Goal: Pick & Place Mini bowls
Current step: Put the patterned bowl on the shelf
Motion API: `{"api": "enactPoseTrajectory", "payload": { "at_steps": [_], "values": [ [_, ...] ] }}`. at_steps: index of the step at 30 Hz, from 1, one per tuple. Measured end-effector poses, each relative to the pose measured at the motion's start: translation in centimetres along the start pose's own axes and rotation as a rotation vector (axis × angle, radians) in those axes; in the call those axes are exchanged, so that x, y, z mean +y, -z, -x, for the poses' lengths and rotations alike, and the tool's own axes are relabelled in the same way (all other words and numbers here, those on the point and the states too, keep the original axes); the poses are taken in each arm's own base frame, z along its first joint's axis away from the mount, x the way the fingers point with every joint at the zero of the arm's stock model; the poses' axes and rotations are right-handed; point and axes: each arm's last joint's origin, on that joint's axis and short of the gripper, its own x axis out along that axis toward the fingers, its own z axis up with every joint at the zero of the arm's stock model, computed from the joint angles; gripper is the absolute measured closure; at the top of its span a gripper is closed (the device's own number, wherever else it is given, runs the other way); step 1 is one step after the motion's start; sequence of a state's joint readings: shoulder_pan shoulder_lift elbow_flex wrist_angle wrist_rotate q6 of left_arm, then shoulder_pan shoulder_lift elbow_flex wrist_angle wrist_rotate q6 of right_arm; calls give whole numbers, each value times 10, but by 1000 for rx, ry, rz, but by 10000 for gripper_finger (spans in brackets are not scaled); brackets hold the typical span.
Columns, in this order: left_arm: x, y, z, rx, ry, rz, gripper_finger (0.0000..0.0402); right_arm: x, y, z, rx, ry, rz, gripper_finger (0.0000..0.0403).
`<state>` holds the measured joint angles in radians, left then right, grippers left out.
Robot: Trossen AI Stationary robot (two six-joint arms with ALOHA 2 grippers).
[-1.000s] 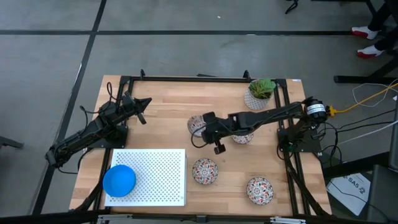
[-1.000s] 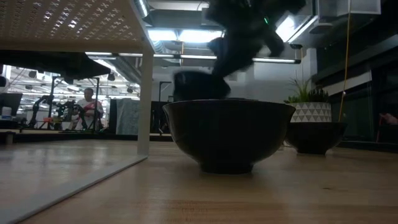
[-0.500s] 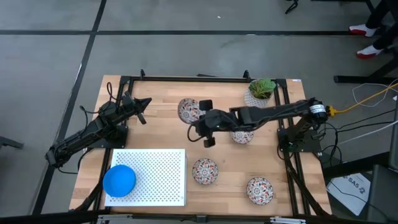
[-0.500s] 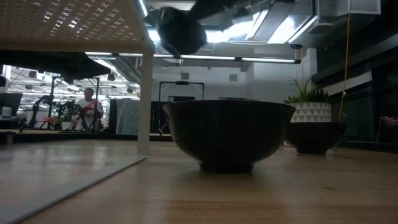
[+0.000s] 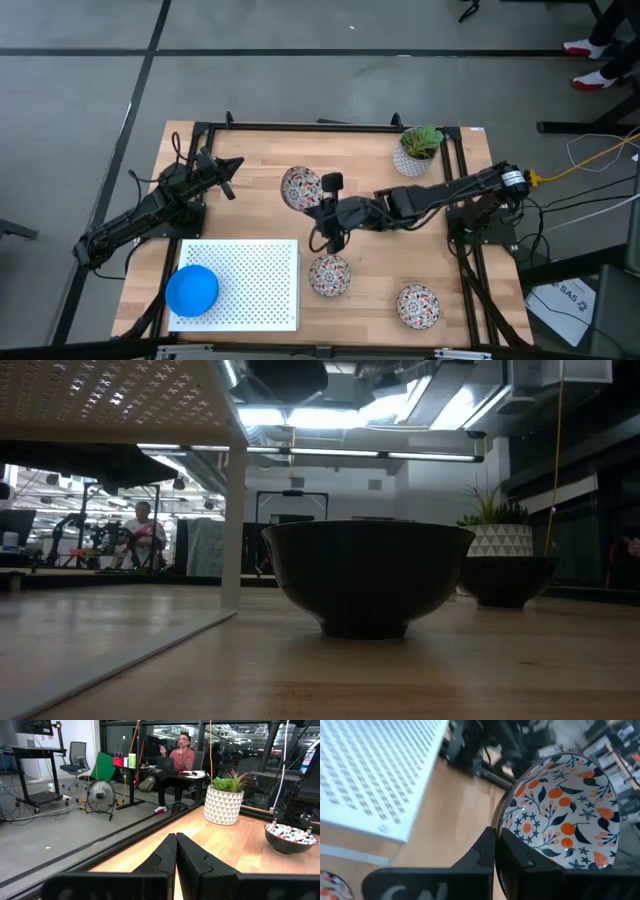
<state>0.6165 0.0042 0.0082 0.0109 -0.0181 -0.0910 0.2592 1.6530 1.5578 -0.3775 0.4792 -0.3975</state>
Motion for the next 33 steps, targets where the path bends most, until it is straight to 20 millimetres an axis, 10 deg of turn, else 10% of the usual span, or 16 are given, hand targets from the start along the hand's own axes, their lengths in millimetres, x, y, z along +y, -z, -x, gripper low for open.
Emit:
{"api": "enactPoseTrajectory", "payload": {
  "at_steps": [21, 33],
  "values": [
    [0, 0, 0, -2, 0, 0, 395, 62, -76, -39, -116, -187, 108, 389],
    [0, 0, 0, -5, 0, 0, 394, 103, -85, -49, -98, -273, 161, 389]
  ]
}}
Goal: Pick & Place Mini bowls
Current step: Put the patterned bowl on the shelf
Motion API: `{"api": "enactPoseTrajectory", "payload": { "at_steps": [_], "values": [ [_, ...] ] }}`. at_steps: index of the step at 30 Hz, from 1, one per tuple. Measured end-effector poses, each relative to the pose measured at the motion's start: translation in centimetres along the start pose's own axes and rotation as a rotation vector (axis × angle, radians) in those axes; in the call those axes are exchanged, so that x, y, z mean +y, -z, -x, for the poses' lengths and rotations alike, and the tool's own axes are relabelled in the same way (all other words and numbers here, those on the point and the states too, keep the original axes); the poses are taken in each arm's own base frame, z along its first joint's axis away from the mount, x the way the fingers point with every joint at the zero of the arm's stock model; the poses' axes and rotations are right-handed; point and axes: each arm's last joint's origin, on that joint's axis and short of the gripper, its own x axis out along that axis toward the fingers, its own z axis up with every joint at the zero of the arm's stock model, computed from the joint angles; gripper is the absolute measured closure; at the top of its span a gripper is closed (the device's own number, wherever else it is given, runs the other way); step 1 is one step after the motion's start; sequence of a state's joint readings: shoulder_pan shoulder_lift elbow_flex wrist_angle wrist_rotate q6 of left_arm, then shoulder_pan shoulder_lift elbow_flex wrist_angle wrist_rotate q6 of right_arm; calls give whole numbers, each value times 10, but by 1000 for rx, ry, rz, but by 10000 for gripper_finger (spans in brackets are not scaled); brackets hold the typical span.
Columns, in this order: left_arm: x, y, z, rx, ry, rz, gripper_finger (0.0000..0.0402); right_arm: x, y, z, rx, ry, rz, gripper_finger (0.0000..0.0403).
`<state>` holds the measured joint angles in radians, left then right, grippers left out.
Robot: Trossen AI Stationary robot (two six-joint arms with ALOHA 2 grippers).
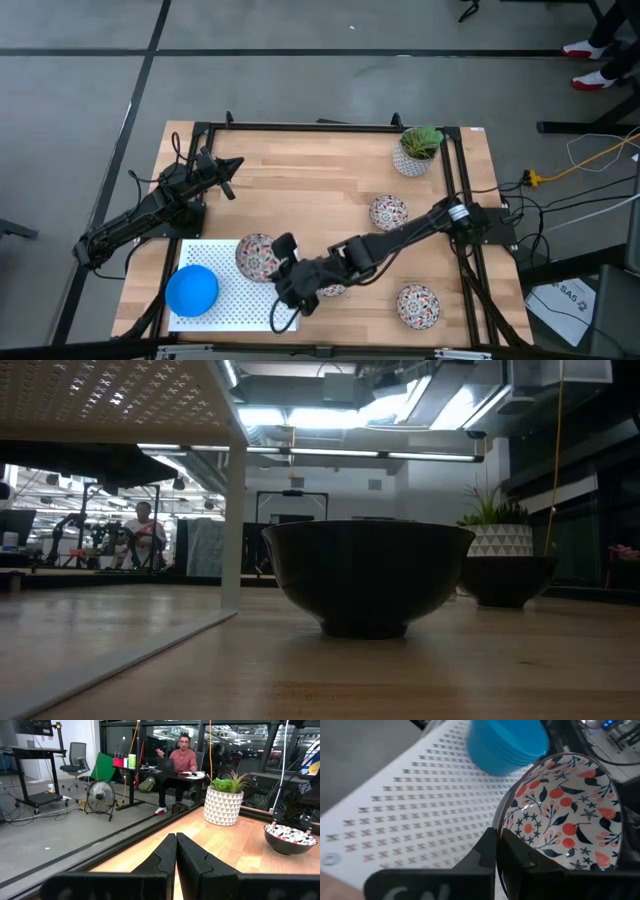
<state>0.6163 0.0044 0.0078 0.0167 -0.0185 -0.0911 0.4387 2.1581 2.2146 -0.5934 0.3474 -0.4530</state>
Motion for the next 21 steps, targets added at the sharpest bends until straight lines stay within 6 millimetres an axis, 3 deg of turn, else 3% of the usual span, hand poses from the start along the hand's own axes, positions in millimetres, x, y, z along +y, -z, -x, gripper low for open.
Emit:
{"api": "enactPoseTrajectory", "payload": {
  "at_steps": [7, 21],
  "values": [
    [0, 0, 0, 0, 0, 0, 397, 19, -6, 3, -6, -34, 21, 389],
    [0, 0, 0, -1, 0, 0, 397, 24, 1, 4, 61, -82, 47, 389]
  ]
}}
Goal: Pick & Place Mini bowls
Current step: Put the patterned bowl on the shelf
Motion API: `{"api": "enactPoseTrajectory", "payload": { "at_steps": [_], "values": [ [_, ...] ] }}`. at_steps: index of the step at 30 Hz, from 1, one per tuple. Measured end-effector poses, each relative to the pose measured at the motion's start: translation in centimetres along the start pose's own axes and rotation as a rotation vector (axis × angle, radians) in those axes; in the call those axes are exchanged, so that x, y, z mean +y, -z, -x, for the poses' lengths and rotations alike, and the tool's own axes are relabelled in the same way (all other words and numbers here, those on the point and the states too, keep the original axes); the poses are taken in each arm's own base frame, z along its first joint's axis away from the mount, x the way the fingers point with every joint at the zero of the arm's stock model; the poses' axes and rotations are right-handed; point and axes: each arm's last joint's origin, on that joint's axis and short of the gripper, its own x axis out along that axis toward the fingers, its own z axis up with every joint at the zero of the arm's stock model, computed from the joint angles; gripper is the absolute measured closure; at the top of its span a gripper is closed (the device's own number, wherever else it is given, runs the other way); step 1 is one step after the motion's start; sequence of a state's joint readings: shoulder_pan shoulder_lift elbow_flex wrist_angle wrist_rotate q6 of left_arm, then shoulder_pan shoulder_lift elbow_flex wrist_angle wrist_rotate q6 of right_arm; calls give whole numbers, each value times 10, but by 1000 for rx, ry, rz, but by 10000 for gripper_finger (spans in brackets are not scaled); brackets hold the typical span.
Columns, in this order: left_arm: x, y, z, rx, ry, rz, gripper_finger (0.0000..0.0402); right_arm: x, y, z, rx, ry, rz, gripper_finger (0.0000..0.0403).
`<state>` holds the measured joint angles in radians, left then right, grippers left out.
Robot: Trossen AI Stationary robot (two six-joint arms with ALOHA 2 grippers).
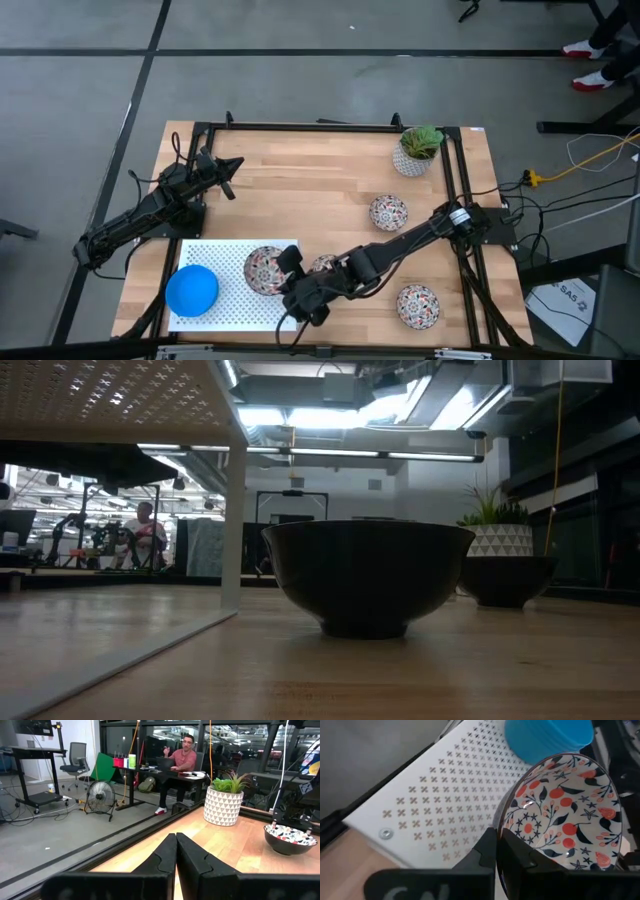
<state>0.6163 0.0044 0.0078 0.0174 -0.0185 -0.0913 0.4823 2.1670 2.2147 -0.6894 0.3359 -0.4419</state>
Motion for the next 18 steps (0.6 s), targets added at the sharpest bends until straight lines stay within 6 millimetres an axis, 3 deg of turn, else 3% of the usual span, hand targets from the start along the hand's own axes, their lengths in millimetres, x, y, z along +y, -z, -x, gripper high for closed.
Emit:
{"api": "enactPoseTrajectory", "payload": {
  "at_steps": [18],
  "values": [
    [0, 0, 0, -1, 0, 0, 394, 2, -1, 0, -34, -71, -72, 379]
  ]
}}
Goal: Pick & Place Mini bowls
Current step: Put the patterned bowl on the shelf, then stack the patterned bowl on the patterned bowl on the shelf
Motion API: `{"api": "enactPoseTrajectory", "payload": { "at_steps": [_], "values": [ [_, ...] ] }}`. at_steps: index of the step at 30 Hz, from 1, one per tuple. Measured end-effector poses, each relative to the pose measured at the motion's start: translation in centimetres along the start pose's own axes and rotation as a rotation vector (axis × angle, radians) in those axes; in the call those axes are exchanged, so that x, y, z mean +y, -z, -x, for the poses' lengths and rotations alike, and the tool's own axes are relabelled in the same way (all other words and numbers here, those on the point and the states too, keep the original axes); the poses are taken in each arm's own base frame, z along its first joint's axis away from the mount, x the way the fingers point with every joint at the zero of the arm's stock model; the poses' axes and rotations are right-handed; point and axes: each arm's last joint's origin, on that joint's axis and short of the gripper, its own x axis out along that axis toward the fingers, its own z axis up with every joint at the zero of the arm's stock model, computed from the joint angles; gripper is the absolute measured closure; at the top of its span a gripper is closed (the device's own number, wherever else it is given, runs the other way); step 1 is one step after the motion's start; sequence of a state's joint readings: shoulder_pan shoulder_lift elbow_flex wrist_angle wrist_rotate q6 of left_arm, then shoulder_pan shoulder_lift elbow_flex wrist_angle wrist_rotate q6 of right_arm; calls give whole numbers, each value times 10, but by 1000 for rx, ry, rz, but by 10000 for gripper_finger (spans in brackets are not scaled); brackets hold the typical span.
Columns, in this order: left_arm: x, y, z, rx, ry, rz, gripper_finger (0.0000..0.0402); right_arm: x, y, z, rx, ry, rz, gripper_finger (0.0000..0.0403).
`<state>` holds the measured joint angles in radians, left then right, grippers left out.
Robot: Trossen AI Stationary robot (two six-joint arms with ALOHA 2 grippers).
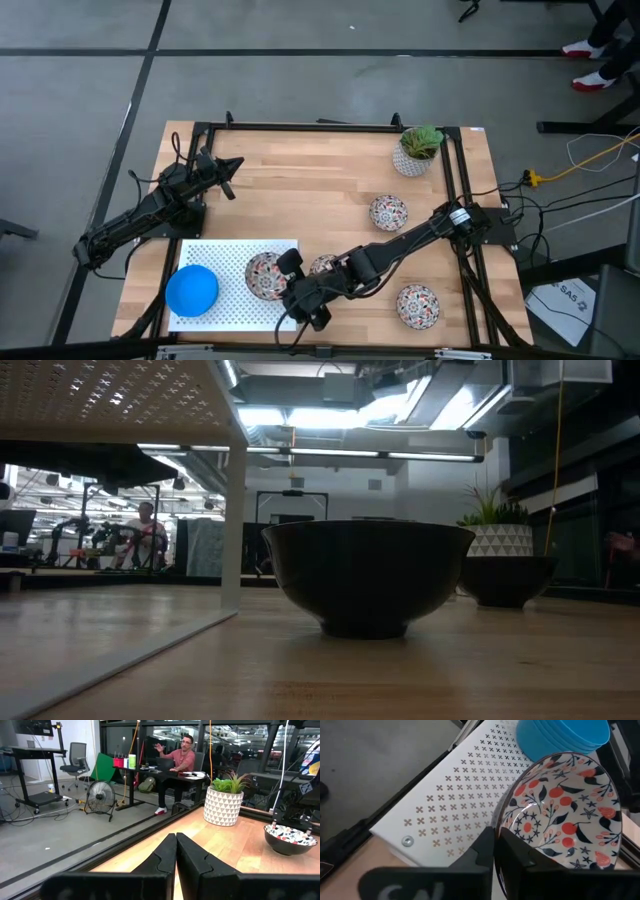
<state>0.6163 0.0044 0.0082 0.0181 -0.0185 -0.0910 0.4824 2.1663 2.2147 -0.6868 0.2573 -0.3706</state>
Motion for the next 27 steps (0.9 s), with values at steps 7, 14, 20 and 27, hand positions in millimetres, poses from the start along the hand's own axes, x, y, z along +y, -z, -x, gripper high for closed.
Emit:
{"api": "enactPoseTrajectory", "payload": {
  "at_steps": [7, 14, 20, 27],
  "values": [
    [0, 0, 0, 0, 0, 0, 397, 1, -1, 1, -23, -45, -2, 348],
    [0, 0, 0, 0, 0, 0, 394, 1, -1, 1, -24, -45, -25, 344],
    [0, 0, 0, -1, 0, 0, 398, -5, -9, 9, -56, -37, -222, 343],
    [0, 0, 0, 0, 0, 0, 394, -17, -22, 37, -70, -43, -249, 343]
  ]
}}
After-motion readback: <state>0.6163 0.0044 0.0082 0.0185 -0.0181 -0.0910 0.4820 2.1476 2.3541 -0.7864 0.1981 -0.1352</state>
